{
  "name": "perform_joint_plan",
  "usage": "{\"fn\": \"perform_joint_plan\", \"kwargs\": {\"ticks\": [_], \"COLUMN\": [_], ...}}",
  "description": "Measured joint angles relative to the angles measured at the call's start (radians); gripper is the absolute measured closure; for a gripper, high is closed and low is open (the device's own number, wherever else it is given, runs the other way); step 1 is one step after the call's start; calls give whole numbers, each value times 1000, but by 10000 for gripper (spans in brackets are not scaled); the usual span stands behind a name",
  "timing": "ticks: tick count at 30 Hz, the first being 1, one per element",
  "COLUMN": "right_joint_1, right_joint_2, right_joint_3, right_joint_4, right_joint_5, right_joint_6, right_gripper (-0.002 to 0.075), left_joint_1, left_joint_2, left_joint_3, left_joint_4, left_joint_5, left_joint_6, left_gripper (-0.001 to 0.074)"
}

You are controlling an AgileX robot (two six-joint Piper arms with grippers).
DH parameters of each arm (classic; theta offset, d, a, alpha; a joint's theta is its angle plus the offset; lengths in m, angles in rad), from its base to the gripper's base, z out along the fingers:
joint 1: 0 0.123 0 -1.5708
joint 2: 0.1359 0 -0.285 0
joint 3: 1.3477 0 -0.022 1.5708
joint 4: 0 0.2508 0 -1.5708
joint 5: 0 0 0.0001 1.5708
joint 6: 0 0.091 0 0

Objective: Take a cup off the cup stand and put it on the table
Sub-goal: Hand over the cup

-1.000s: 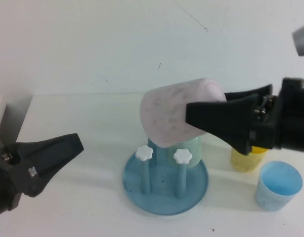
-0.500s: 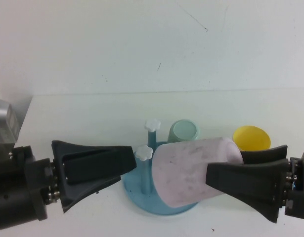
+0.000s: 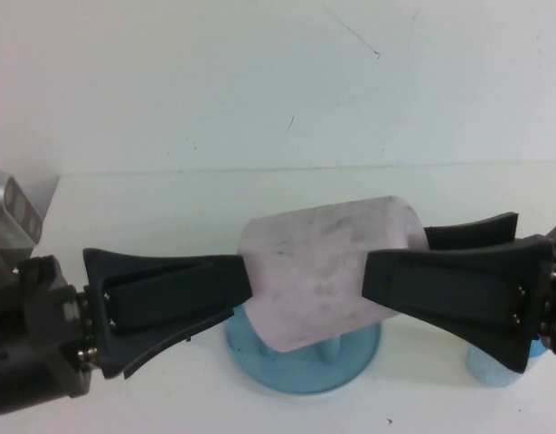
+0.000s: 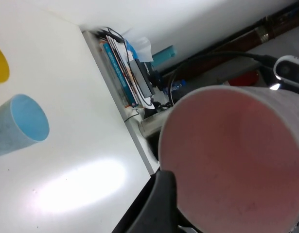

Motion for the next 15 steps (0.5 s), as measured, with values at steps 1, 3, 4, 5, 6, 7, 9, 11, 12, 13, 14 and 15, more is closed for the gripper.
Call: {"fn": "perform_joint_plan", "kwargs": {"ticks": [1,3,4,5,6,7,9,11,12,13,14,15], "right_joint_1": [0,0,0,0,0,0,0,0,0,0,0,0], "right_joint_2": [14,45,63,77,95,110,135,153,159,167,174,181], "right_joint_3": [-10,-28,-35,-43,-52,-60,-73,-85,-87,-89,-91,-92], "right_joint_4": [0,0,0,0,0,0,0,0,0,0,0,0], "right_joint_5": [15,38,47,54,64,75,97,111,113,116,116,117], "right_joint_6": [0,0,0,0,2,2,2,2,2,2,2,2], "right_gripper": [148,148,149,150,150,151,151,151,151,151,151,151], "left_joint_1": [0,0,0,0,0,0,0,0,0,0,0,0], "left_joint_2": [0,0,0,0,0,0,0,0,0,0,0,0], "left_joint_3": [0,0,0,0,0,0,0,0,0,0,0,0], "left_joint_4": [0,-2,-2,-2,-2,-2,-2,-2,-2,-2,-2,-2], "left_joint_5": [4,13,16,20,20,20,20,20,20,20,20,20], "left_joint_6": [8,22,28,36,40,42,45,58,63,71,79,89], "left_gripper": [93,114,132,153,171,197,251,306,329,360,396,429]}}
